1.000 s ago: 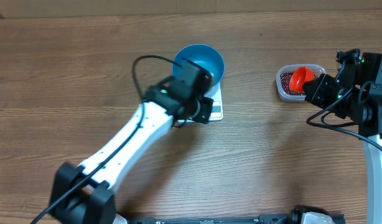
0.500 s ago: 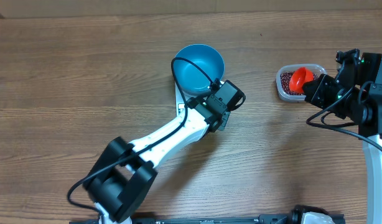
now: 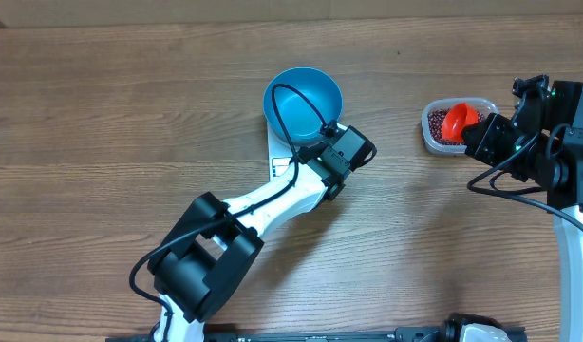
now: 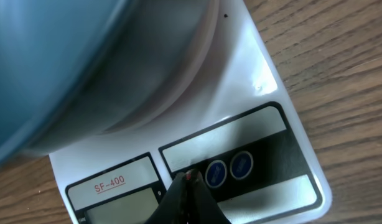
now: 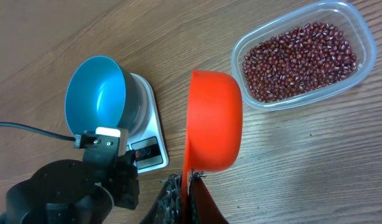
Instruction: Scoop item into bowl and weigh 150g on scale
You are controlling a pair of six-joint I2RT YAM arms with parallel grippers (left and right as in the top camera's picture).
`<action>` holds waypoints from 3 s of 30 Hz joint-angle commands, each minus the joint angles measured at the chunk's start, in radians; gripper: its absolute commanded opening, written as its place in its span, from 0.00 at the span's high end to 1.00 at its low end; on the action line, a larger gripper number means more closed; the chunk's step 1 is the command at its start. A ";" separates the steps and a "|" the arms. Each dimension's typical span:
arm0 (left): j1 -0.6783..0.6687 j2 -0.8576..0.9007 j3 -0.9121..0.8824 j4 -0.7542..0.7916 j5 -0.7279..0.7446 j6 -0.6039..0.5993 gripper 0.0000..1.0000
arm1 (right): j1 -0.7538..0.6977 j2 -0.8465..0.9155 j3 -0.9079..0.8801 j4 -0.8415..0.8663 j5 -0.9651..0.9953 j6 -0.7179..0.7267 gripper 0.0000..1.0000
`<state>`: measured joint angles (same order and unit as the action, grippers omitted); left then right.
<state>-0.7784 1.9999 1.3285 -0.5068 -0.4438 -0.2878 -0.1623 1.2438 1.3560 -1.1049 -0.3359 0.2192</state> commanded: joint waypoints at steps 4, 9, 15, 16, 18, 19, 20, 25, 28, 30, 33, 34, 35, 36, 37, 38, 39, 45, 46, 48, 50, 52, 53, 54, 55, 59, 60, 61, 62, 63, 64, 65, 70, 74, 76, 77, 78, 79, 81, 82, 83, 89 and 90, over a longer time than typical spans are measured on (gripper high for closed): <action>0.000 0.027 0.017 0.008 -0.027 0.019 0.96 | -0.002 -0.007 0.035 -0.002 0.003 -0.008 0.96; 0.001 0.039 0.017 0.008 -0.027 0.019 0.96 | -0.002 -0.007 0.035 -0.002 0.003 -0.008 0.96; 0.012 0.040 0.015 0.008 -0.016 0.018 0.96 | -0.002 -0.007 0.035 -0.002 0.003 -0.008 0.96; 0.015 0.040 0.015 0.006 -0.010 0.019 0.95 | -0.002 -0.007 0.035 -0.002 0.003 -0.008 0.96; 0.023 0.040 0.014 0.006 0.001 0.018 0.96 | -0.002 -0.007 0.035 -0.003 0.003 -0.009 0.96; 0.026 0.040 0.012 0.007 0.009 0.019 0.96 | -0.002 -0.007 0.035 -0.005 0.003 -0.009 0.96; 0.029 0.040 0.011 0.009 0.013 0.018 0.96 | -0.002 -0.007 0.035 -0.005 0.003 -0.009 0.96; 0.034 0.040 0.009 0.010 0.024 0.018 0.96 | -0.002 -0.007 0.035 -0.008 0.003 -0.011 0.96; 0.034 0.040 0.009 0.014 0.047 0.019 0.96 | -0.002 -0.007 0.035 -0.008 0.003 -0.011 0.96; 0.034 0.040 0.009 0.014 0.053 0.020 0.96 | -0.002 -0.007 0.035 -0.008 0.003 -0.011 0.96; 0.031 0.040 0.009 0.013 0.055 0.023 0.96 | -0.002 -0.007 0.035 -0.008 0.003 -0.011 0.96; 0.031 0.040 0.009 0.013 0.066 0.031 0.96 | -0.002 -0.007 0.035 -0.008 0.003 -0.011 0.96; 0.031 0.040 0.009 0.014 0.072 0.035 0.96 | -0.002 -0.007 0.035 -0.009 0.003 -0.011 0.96; 0.031 0.040 0.009 0.014 0.071 0.034 0.95 | -0.002 -0.007 0.035 -0.009 0.003 -0.011 0.96; 0.032 0.040 0.008 0.014 0.071 0.034 0.96 | -0.002 -0.007 0.035 -0.009 0.003 -0.011 0.96; 0.035 0.040 0.007 0.014 0.071 0.033 0.95 | -0.002 -0.007 0.035 -0.010 0.003 -0.011 0.96; 0.039 0.040 0.005 0.014 0.072 0.030 0.96 | -0.002 -0.007 0.035 -0.010 0.003 -0.012 0.96; 0.040 0.040 -0.008 0.021 0.076 0.030 0.96 | -0.002 -0.007 0.035 -0.013 0.003 -0.012 0.96; 0.040 0.040 -0.008 0.022 0.077 0.030 0.96 | -0.002 -0.007 0.035 -0.013 0.003 -0.012 0.96; 0.039 0.040 -0.008 0.022 0.079 0.030 0.95 | -0.002 -0.007 0.035 -0.013 0.003 -0.012 0.96; 0.039 0.040 -0.008 0.021 0.084 0.030 0.96 | -0.002 -0.007 0.035 -0.013 0.003 -0.012 0.96; 0.039 0.040 -0.008 0.021 0.090 0.030 0.96 | -0.002 -0.007 0.035 -0.013 0.003 -0.012 0.96; 0.039 0.040 -0.008 0.021 0.095 0.030 0.96 | -0.002 -0.007 0.035 -0.013 0.003 -0.012 0.96; 0.039 0.040 -0.008 0.019 0.097 0.030 0.96 | -0.002 -0.007 0.035 -0.013 0.003 -0.011 0.96; 0.039 0.040 -0.008 0.017 0.097 0.030 0.96 | -0.002 -0.007 0.035 -0.013 0.003 -0.012 0.96; 0.039 0.040 -0.013 0.017 0.098 0.025 0.95 | -0.002 -0.007 0.035 -0.013 0.003 -0.012 0.96; 0.039 0.040 -0.015 0.017 0.098 0.021 0.96 | -0.002 -0.007 0.035 -0.013 0.003 -0.012 0.96; 0.040 0.040 -0.017 0.017 0.098 0.018 0.96 | -0.002 -0.007 0.035 -0.012 0.003 -0.012 0.96; 0.039 0.040 -0.018 0.016 0.098 0.018 0.96 | -0.002 -0.007 0.035 -0.012 0.003 -0.012 0.96; 0.039 0.040 -0.019 0.016 0.098 0.018 0.96 | -0.002 -0.007 0.035 -0.012 0.003 -0.012 0.96; 0.039 0.040 -0.020 0.016 0.100 0.019 0.96 | -0.002 -0.007 0.035 -0.012 0.003 -0.012 0.96; 0.039 0.040 -0.021 0.014 0.105 0.020 0.96 | -0.002 -0.007 0.035 -0.012 0.003 -0.012 0.96; 0.039 0.040 -0.032 0.019 0.119 0.035 0.96 | -0.002 -0.007 0.035 -0.012 0.003 -0.012 0.96; 0.040 0.052 -0.033 0.026 0.147 0.043 0.96 | -0.002 -0.007 0.035 -0.013 0.003 -0.012 0.96; 0.044 0.060 -0.033 0.029 0.153 0.049 0.96 | -0.002 -0.007 0.035 -0.014 0.003 -0.012 0.96; 0.045 0.060 -0.032 0.029 0.153 0.049 0.96 | -0.002 -0.007 0.035 -0.016 0.003 -0.012 0.96; 0.045 0.059 -0.031 0.029 0.153 0.049 0.96 | -0.002 -0.007 0.035 -0.017 0.003 -0.012 0.96; 0.045 0.059 -0.026 0.029 0.153 0.050 0.96 | -0.002 -0.007 0.035 -0.019 0.003 -0.012 0.96; 0.045 0.051 -0.011 0.018 0.153 0.068 0.96 | -0.002 -0.007 0.035 -0.021 0.003 -0.012 0.96; 0.043 0.044 0.000 0.007 0.152 0.087 0.96 | -0.002 -0.007 0.035 -0.021 0.003 -0.012 0.96; 0.037 0.032 0.015 -0.013 0.148 0.108 0.96 | -0.002 -0.007 0.035 -0.021 0.003 -0.012 0.96; 0.005 -0.104 0.076 -0.135 0.150 0.124 0.96 | -0.002 -0.007 0.035 -0.018 0.003 -0.012 0.96; 0.003 -0.123 0.077 -0.143 0.150 0.124 0.96 | -0.002 -0.007 0.035 -0.018 0.003 -0.012 0.96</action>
<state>-0.7574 1.9915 1.3579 -0.6357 -0.3126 -0.1963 -0.1623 1.2438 1.3560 -1.1271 -0.3355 0.2123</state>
